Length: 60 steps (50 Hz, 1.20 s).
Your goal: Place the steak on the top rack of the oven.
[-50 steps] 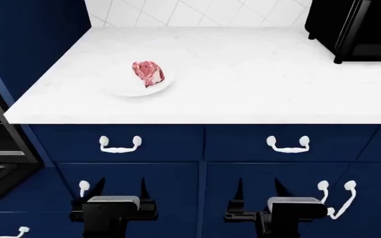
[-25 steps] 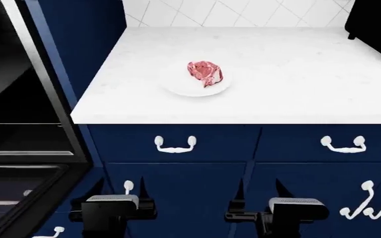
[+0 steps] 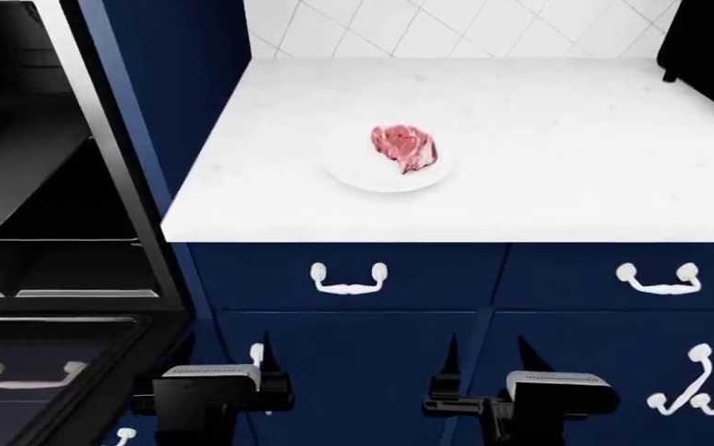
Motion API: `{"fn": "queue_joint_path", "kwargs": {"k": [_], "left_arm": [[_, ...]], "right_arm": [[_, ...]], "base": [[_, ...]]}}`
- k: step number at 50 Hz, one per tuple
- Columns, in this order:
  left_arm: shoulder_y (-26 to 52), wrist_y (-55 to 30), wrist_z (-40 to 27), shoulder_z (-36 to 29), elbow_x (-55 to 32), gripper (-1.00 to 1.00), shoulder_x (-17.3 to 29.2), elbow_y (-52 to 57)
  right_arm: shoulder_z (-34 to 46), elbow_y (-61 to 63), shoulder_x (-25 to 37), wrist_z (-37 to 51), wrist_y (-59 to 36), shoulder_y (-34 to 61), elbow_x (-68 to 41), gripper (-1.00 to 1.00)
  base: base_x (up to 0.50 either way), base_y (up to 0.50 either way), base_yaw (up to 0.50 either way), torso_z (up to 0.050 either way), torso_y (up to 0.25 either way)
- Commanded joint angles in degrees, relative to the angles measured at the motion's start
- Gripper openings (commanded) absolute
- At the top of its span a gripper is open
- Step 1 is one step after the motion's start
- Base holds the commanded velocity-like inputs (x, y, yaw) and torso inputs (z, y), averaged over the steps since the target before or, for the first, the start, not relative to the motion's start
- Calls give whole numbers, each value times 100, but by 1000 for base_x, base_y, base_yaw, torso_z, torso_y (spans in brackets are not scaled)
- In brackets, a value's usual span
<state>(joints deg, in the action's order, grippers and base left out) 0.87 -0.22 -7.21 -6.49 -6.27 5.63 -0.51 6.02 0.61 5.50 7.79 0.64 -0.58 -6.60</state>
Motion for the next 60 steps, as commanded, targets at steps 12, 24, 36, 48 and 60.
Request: {"fn": "queue_joint_path", "kwargs": {"k": [12, 24, 36, 48, 60], "left_arm": [[25, -6, -160, -150, -107, 100, 110, -11], [21, -1201, -251, -143, -652, 100, 273, 1521], [2185, -6790, -1612, 1115, -3691, 100, 157, 5701], [2947, -7685, -2426, 2000, -5150, 100, -322, 5736], [2916, -7487, -2569, 1830, -5227, 100, -147, 5690]], "right_arm": [[135, -2, 124, 160, -11, 17, -130, 100], [302, 1374, 296, 490, -1200, 18, 75, 100], [-243, 5937, 408, 1691, -7823, 2651, -2250, 100], [-425, 5775, 642, 2668, -8051, 3234, -3788, 100], [-423, 5761, 753, 2797, -8054, 3266, -4033, 100]], "base": [[0, 0, 0, 50, 0], [0, 0, 0, 44, 0], [0, 0, 0, 0, 0], [0, 0, 0, 0, 0], [0, 0, 0, 0, 0]]}}
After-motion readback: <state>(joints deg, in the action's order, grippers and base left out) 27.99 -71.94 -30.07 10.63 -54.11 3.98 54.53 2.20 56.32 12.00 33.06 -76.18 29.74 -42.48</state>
